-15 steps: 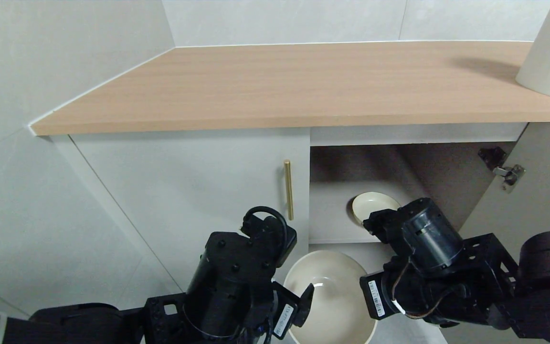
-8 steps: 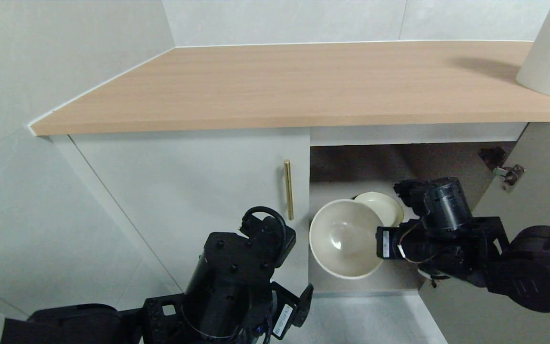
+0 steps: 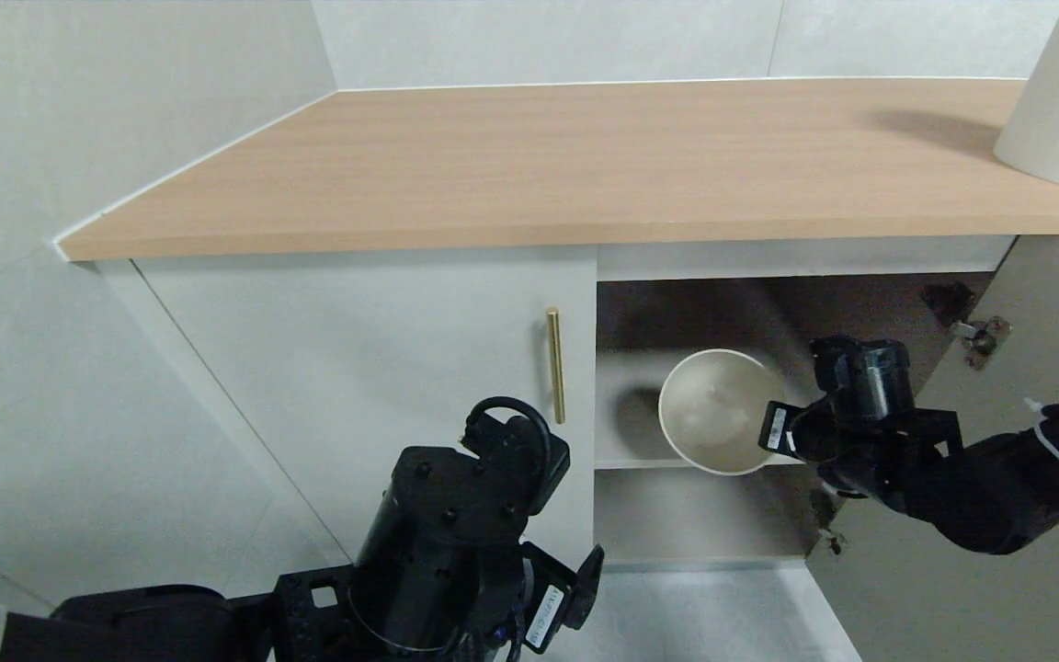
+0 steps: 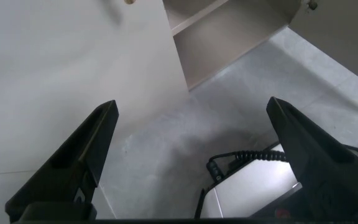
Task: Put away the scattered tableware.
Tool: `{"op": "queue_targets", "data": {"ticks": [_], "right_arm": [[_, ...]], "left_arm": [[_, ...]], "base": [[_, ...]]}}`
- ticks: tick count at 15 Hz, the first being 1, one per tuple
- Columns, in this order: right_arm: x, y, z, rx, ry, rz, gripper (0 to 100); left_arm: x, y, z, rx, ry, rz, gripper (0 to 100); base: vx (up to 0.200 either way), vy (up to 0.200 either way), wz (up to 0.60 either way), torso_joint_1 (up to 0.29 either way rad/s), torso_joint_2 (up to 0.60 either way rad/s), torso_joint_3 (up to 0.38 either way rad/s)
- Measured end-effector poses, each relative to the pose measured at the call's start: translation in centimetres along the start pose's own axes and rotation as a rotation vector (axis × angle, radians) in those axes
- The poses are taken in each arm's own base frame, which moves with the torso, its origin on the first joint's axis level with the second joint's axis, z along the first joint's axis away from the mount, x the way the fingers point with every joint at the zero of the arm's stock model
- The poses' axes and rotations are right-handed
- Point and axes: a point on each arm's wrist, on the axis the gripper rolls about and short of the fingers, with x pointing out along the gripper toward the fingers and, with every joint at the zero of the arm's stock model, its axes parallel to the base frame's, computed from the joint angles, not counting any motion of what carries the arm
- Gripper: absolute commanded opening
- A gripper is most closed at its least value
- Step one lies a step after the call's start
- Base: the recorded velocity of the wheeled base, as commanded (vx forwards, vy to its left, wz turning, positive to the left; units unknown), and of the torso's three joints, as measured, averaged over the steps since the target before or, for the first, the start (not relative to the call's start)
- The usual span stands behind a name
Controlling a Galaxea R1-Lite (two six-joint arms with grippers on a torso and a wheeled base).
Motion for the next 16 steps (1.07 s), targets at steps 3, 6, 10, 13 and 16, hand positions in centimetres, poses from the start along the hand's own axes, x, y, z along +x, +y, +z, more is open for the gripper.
{"op": "queue_targets", "data": {"ticks": [3,6,10,13,16], "right_arm": [[0.7,-0.4,0.9,0.052,-0.025,-0.014,0],[1.7,-0.9,1.6,0.088,-0.043,-0.033,0],[3.7,-1.2,2.4,0.105,-0.052,-0.06,0],[4.9,-1.3,2.2,0.104,-0.044,-0.072,0],[5.7,-1.4,1.9,0.106,-0.039,-0.078,0]], "left_arm": [[0.0,0.0,0.1,-0.003,-0.005,0.001,100],[0.0,0.0,0.1,-0.004,-0.007,0.0,100],[-0.1,0.1,0.3,-0.01,-0.014,-0.001,100],[-0.2,0.1,0.4,-0.013,-0.019,-0.001,100],[-0.3,0.1,0.4,-0.014,-0.021,-0.001,100]], "base": [[0.0,0.0,0.0,0.0,0.0,0.0],[0.0,0.0,0.0,0.0,0.0,0.0],[0.0,0.0,0.0,0.0,0.0,0.0],[0.0,0.0,0.0,0.0,0.0,0.0],[0.0,0.0,0.0,0.0,0.0,0.0]]}}
